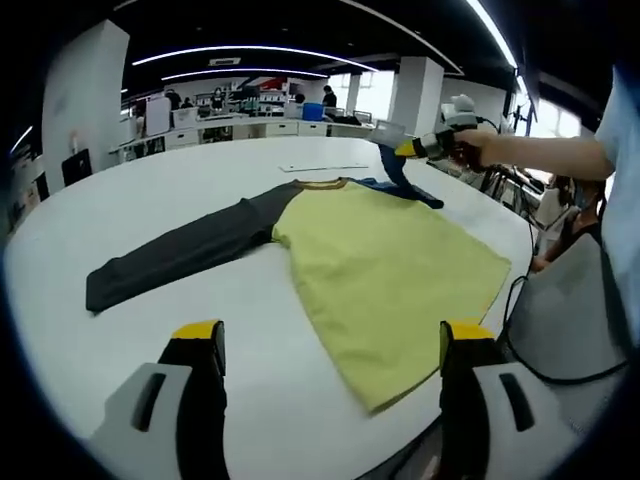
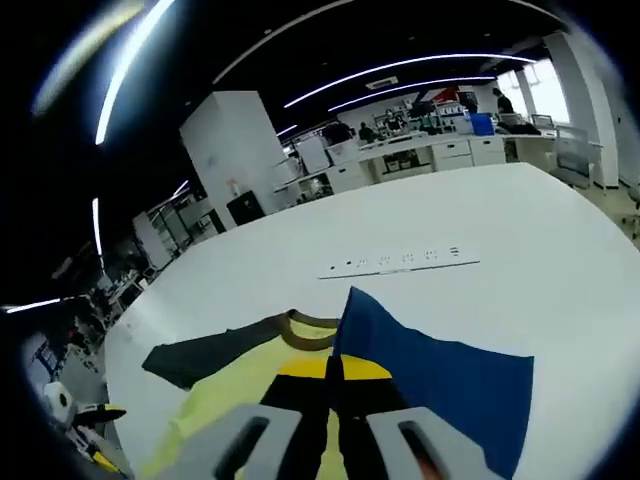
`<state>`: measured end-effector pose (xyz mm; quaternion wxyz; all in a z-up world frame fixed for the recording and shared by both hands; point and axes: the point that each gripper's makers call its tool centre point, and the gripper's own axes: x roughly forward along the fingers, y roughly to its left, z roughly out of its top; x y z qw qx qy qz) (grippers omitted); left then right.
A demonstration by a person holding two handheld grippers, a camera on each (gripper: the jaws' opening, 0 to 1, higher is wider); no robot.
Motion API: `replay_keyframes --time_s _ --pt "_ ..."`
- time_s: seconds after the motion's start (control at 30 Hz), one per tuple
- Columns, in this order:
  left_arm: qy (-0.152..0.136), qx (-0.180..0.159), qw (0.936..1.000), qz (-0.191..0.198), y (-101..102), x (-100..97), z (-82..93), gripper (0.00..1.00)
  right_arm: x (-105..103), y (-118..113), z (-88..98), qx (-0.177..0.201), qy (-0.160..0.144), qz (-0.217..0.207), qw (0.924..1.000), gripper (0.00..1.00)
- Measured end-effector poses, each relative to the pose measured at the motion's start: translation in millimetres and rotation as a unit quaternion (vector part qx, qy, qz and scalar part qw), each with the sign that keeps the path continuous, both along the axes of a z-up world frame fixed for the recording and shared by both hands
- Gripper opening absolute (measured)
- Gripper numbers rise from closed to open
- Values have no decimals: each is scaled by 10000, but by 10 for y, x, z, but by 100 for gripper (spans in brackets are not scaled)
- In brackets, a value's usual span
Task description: Fold the garment on the visible template until the final outline fits inside the template.
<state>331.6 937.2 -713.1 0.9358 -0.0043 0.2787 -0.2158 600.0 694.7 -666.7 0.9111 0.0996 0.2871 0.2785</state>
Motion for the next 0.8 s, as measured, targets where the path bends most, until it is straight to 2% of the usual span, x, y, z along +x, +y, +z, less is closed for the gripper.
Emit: replay_keyframes --time_s 0.37,0.6,0.8 --pt "80 -31 9999 63 -2 -61 -48 85 -75 825 63 115 -103 564 9983 0" --pt "82 -55 9999 130 32 -69 -40 85 -130 1219 55 87 -127 847 9963 0" --pt "87 -82 9998 178 52 -96 -42 84 -199 1463 17 90 -75 1018 9947 0"
